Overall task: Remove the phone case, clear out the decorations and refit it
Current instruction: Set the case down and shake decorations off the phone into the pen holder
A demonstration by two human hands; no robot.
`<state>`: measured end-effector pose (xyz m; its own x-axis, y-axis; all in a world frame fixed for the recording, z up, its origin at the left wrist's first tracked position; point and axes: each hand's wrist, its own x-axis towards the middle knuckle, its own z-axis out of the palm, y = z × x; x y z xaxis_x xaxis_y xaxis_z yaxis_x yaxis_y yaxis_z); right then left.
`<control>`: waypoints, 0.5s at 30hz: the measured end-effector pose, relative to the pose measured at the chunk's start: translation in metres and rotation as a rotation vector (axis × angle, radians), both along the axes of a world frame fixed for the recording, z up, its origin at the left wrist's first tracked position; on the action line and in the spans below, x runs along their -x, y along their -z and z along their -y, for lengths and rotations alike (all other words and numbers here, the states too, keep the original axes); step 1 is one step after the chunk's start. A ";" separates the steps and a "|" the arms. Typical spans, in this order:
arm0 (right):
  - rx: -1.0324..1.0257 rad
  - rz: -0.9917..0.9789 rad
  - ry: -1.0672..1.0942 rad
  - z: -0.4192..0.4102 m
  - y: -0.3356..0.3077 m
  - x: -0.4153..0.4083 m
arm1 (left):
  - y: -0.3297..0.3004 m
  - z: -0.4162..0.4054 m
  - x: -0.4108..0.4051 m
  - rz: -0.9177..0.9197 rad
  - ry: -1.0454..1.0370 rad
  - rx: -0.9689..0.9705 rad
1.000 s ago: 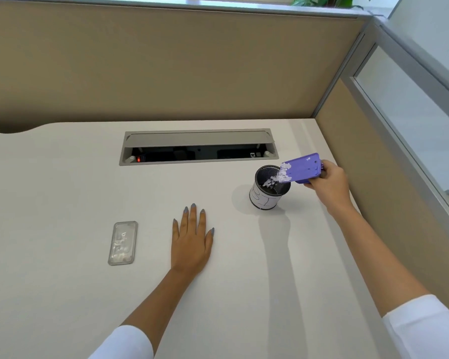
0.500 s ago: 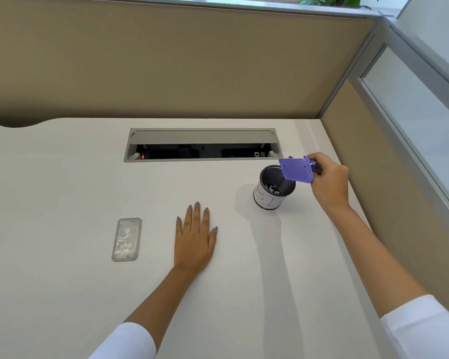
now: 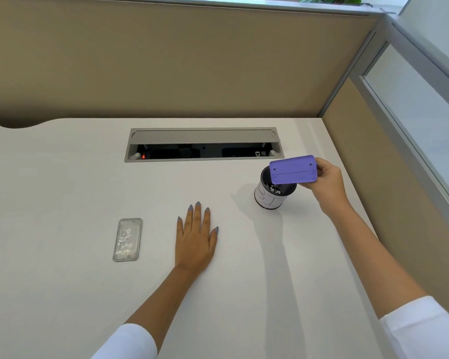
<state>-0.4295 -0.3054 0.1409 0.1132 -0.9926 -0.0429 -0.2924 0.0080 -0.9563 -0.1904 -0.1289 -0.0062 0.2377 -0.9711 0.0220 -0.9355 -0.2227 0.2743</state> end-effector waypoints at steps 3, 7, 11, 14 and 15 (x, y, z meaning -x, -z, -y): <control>-0.051 0.168 0.000 -0.006 -0.002 -0.001 | -0.001 0.000 0.000 0.003 0.000 -0.002; -0.107 0.310 0.030 -0.008 -0.005 -0.002 | -0.002 0.000 0.000 0.005 0.002 -0.005; -0.085 0.313 0.035 -0.006 -0.006 0.001 | -0.002 0.000 0.001 0.009 0.003 -0.003; 0.084 0.129 0.070 -0.003 -0.008 0.002 | -0.001 0.000 0.000 0.004 0.006 0.000; 0.190 0.040 0.081 -0.003 -0.009 0.001 | -0.001 0.000 0.000 0.003 0.007 0.000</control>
